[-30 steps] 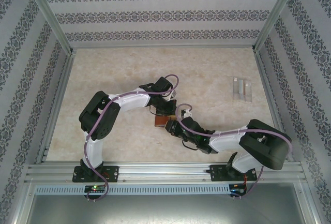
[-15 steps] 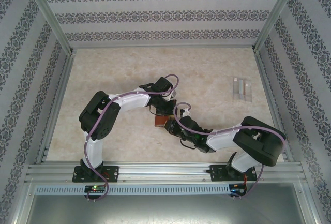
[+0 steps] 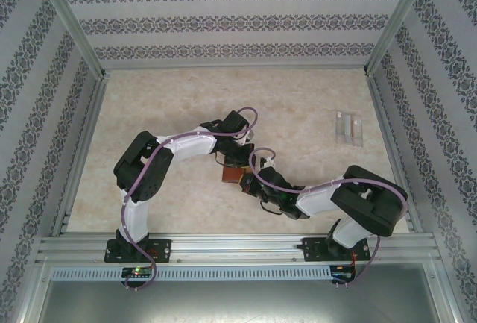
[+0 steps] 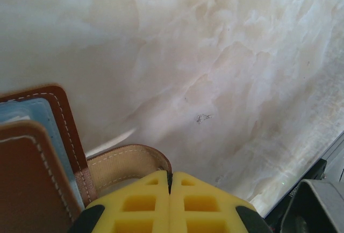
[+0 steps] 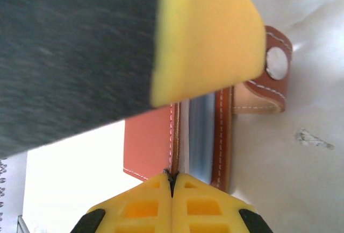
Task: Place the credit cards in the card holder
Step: Close the button on the card holder.
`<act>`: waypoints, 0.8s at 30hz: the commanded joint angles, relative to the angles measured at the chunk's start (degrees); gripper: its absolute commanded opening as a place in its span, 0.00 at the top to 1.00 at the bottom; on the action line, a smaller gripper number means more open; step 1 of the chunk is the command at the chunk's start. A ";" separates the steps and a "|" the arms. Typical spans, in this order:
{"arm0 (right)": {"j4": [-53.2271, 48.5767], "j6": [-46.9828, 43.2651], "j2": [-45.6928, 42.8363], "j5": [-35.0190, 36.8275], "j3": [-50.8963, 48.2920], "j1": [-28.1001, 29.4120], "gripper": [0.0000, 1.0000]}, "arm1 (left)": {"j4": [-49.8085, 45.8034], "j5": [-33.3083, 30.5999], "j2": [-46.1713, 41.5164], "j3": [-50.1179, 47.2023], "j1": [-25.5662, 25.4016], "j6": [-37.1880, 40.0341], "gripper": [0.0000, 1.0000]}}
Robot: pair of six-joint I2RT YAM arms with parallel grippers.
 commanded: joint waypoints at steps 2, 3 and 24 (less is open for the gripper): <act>-0.94 1.69 1.29 0.92 -0.19 -0.50 0.99 | 1.55 0.21 -1.25 0.11 0.02 -0.17 1.00; -1.01 2.11 1.37 1.03 -0.19 -0.52 0.99 | 1.73 -0.01 -1.64 -0.07 0.04 -0.24 1.00; -3.50 4.09 -0.94 2.45 -3.32 -1.05 1.00 | 0.52 -10.90 -12.81 -10.76 3.10 1.06 1.00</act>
